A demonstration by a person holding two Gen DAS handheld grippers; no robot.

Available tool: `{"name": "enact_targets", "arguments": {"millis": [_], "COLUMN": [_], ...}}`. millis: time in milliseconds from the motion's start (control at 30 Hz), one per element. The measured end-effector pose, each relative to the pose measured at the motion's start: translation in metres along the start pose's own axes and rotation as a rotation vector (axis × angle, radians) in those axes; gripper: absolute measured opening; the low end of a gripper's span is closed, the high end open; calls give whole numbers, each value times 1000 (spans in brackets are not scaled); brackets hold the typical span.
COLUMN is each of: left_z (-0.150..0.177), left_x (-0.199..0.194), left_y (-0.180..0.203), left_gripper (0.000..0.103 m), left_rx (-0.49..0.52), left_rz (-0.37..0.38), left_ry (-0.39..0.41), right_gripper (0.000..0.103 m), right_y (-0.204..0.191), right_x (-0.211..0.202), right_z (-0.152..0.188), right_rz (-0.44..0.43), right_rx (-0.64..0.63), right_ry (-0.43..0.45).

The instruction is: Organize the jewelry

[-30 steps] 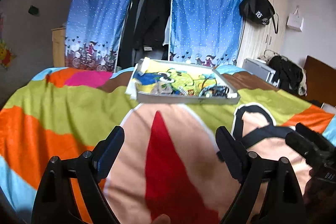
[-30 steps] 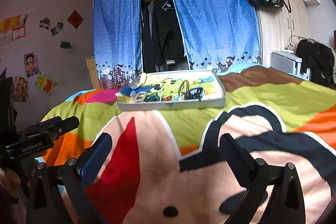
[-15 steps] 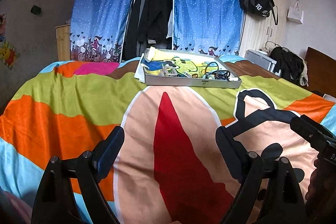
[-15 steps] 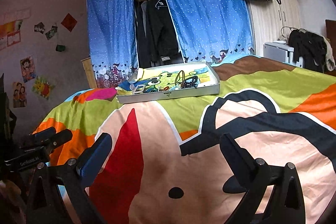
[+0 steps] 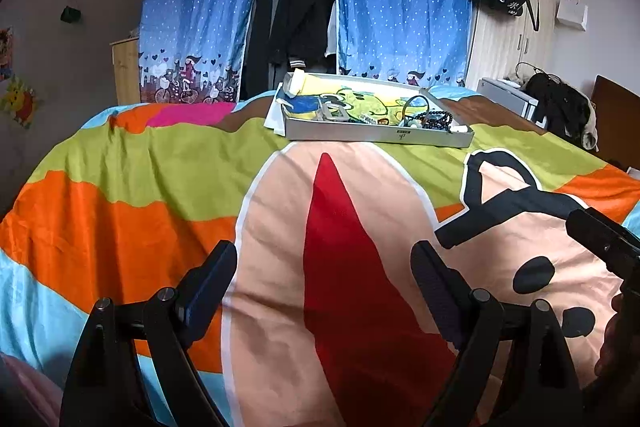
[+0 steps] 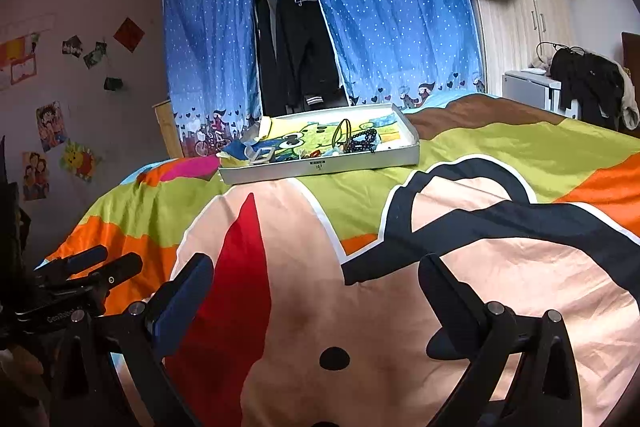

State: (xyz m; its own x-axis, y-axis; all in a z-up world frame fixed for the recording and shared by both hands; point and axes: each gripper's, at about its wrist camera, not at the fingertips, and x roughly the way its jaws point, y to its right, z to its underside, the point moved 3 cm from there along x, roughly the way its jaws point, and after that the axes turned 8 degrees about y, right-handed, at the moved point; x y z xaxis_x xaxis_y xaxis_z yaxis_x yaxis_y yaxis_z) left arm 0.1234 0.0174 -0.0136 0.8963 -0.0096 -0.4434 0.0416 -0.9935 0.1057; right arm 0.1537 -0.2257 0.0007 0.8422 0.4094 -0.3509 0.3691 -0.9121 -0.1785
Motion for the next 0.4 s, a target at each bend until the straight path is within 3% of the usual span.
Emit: {"name": "enact_targets", "arguments": {"millis": [400], "left_z": [8], "left_x": [7], "left_y": [-7], "left_gripper": [85], "left_rx": [-19], "left_rz": [9], "left_ry": [-21], "right_gripper": [103], "right_y": [-1], "right_x": [10], "right_z": [11], "right_rz": [4], "right_rx": [4], "right_ry": [-45]}}
